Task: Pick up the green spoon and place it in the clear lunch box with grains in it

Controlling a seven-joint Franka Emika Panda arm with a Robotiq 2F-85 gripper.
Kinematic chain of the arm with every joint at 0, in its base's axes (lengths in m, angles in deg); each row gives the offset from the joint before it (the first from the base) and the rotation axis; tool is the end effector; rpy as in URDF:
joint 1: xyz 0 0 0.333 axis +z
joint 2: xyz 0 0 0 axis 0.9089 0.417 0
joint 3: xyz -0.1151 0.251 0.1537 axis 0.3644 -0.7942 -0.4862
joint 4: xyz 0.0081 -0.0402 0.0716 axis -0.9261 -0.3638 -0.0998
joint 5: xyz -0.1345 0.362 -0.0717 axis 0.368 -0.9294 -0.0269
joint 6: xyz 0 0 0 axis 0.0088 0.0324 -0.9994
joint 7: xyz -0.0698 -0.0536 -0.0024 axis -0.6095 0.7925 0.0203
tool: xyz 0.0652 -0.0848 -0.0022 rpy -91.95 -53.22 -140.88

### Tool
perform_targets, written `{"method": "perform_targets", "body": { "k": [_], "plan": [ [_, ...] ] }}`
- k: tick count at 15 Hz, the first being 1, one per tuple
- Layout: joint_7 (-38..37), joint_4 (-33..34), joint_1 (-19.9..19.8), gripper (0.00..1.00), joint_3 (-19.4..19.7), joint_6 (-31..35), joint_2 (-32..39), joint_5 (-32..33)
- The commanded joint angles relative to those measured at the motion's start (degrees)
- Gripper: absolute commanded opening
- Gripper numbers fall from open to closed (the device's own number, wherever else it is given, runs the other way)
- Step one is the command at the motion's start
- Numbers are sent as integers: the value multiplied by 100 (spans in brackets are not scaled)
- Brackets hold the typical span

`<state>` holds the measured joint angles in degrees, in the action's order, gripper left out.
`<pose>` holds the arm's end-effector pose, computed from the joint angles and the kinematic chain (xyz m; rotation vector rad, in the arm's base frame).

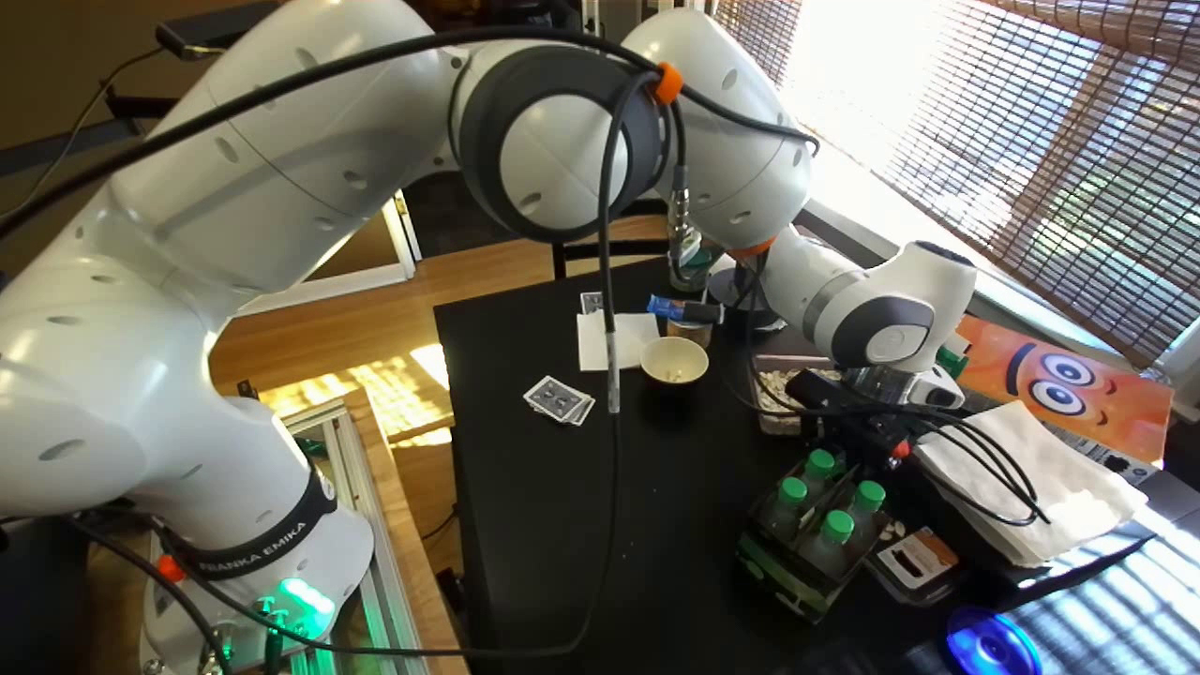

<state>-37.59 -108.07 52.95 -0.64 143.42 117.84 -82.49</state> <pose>0.6680 -0.2104 0.0923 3.0544 0.0826 -0.3049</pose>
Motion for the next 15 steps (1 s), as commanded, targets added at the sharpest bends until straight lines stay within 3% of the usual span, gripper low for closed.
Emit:
{"method": "perform_targets", "body": {
  "k": [1, 7, 11, 14, 15],
  "plan": [
    [-263, 377, 22, 61, 38, -326, 260, 132],
    [-630, 60, 173, 99, 94, -178, 0, 168],
    [-806, -120, 300, 100, 93, -115, -159, 231],
    [-785, 37, 308, 81, 67, -241, -49, 223],
    [-757, 122, 289, 80, 69, -261, 21, 222]
  ]
}}
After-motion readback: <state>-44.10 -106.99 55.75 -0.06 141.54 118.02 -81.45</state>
